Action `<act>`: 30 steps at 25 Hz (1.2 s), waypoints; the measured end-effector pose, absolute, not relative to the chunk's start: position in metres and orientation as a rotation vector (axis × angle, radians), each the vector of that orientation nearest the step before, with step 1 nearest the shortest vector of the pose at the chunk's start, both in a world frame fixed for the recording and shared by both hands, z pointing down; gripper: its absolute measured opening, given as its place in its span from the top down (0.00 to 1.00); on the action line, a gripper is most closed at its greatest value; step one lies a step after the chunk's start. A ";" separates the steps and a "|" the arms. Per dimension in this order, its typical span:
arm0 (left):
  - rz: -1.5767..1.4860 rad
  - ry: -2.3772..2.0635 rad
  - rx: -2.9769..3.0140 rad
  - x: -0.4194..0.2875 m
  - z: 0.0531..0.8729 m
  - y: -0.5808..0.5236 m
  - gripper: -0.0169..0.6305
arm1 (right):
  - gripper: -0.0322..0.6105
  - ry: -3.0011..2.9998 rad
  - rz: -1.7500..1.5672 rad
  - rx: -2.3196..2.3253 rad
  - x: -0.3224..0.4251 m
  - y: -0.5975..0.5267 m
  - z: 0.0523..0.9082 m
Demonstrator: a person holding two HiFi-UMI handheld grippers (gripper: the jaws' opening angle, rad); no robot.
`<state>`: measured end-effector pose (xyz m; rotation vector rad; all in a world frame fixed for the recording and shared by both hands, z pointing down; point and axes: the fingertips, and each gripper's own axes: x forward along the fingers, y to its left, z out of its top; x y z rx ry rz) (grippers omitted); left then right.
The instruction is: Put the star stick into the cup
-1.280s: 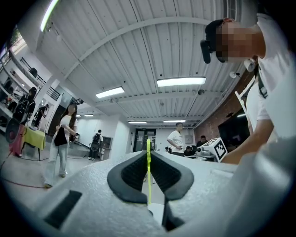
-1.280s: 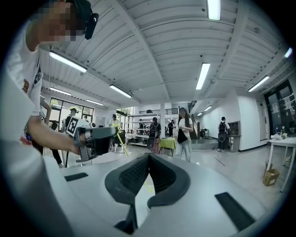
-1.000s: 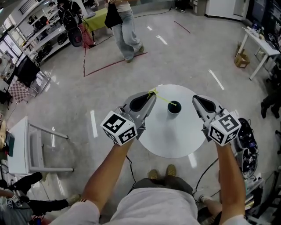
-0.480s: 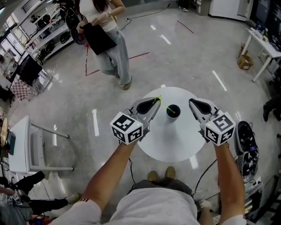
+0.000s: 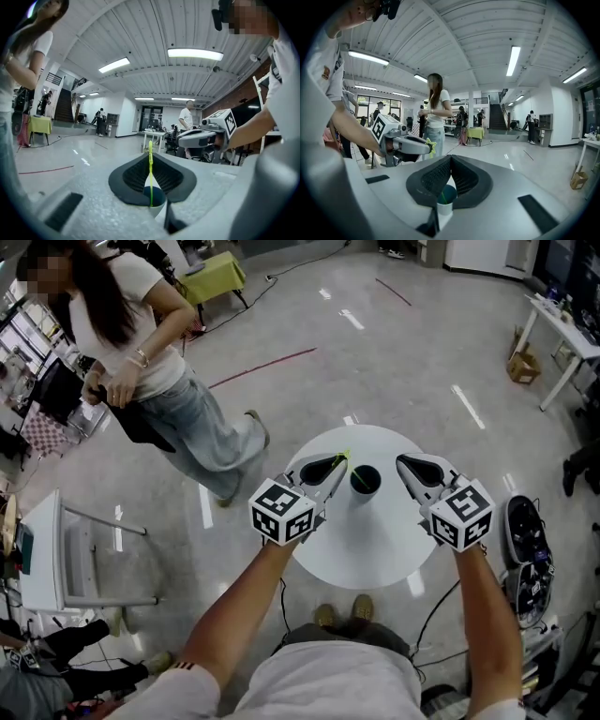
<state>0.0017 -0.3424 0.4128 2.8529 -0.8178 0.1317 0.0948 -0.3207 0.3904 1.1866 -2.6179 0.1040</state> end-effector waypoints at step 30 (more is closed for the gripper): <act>0.288 -0.777 2.772 0.020 0.460 -0.348 0.93 | 0.93 -2.600 0.149 1.150 0.093 -0.319 0.416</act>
